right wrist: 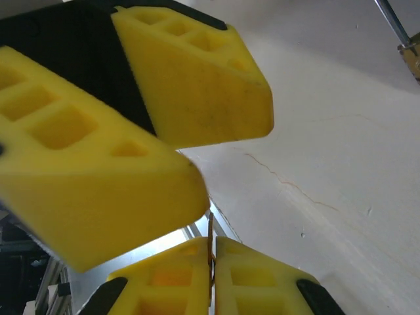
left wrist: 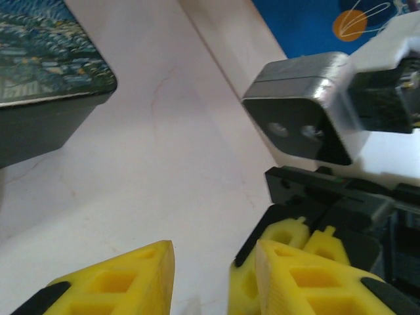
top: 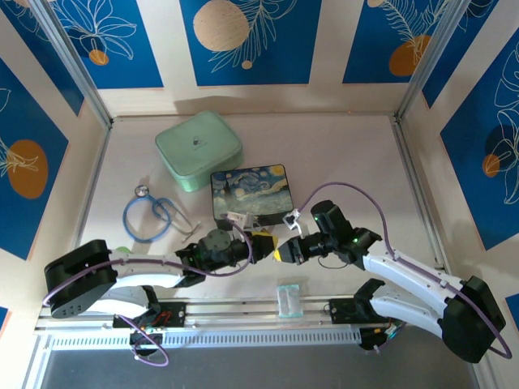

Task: Unlock a padlock with a key

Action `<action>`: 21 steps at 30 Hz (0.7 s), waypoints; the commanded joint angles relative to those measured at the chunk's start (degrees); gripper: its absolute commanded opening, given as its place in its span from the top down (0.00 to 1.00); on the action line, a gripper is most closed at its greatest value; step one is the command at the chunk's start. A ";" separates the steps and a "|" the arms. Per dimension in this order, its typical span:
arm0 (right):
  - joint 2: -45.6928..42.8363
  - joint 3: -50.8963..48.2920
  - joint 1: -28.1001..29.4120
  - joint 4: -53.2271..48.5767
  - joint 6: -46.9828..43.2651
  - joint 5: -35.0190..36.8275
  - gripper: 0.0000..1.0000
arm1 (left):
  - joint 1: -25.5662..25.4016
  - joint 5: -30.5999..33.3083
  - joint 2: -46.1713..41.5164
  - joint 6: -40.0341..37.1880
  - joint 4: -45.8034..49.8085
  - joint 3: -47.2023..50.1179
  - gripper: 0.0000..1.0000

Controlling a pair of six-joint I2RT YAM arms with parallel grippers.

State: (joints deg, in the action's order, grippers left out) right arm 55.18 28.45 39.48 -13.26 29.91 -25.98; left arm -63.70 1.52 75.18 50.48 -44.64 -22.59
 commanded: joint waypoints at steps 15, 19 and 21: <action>31.71 12.26 1.71 -17.64 -0.59 14.81 0.91 | 0.59 12.19 -8.80 4.26 25.42 -0.67 0.70; 34.79 14.97 2.83 -20.46 -0.52 18.56 0.87 | 0.59 11.84 -8.26 4.50 24.63 -0.11 0.70; 35.08 15.96 3.27 -21.98 0.17 20.13 0.84 | 0.57 11.68 -7.81 4.86 23.81 0.28 0.70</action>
State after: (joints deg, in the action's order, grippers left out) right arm 89.21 42.92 41.98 -31.57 29.23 -10.20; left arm -63.48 12.32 67.44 54.22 -20.49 -23.22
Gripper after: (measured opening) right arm 0.156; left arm 0.299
